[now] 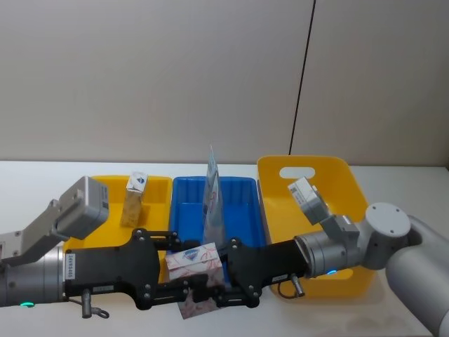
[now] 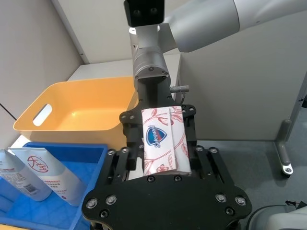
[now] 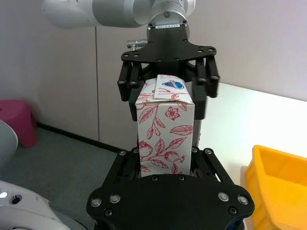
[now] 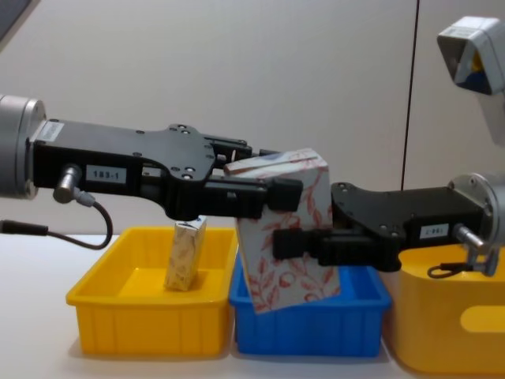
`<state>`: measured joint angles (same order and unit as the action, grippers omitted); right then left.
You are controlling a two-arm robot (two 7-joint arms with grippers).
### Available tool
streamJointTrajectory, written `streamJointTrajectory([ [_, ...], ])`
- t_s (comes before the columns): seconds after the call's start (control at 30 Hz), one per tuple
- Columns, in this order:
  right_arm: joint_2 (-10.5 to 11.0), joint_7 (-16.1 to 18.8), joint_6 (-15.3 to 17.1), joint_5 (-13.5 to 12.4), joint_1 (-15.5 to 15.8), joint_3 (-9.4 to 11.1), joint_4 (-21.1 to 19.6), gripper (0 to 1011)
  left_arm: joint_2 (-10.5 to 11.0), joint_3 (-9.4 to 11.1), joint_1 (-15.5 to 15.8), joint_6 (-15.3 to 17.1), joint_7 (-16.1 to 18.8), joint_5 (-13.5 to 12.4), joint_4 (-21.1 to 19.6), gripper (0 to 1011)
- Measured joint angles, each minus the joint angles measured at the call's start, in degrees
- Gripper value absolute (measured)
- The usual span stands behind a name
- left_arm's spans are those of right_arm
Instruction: Bimanual collaborative sorting of washing and personal care products
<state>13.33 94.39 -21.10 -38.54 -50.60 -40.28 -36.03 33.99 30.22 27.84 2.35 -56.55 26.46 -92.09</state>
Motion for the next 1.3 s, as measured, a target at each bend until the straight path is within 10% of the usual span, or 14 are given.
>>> streamJointTrajectory([
  [0.53, 3.18, -1.22, 1.76, -1.08, 2.15, -0.13, -5.83, 360, 0.0, 0.0, 0.0, 0.0, 0.05, -0.05, 0.02, 967],
  [1.3, 13.55, -9.1, 3.45, -2.83, 7.92, 3.21, -16.61, 360, 0.0, 0.0, 0.0, 0.01, 0.02, -0.04, 0.02, 1001],
])
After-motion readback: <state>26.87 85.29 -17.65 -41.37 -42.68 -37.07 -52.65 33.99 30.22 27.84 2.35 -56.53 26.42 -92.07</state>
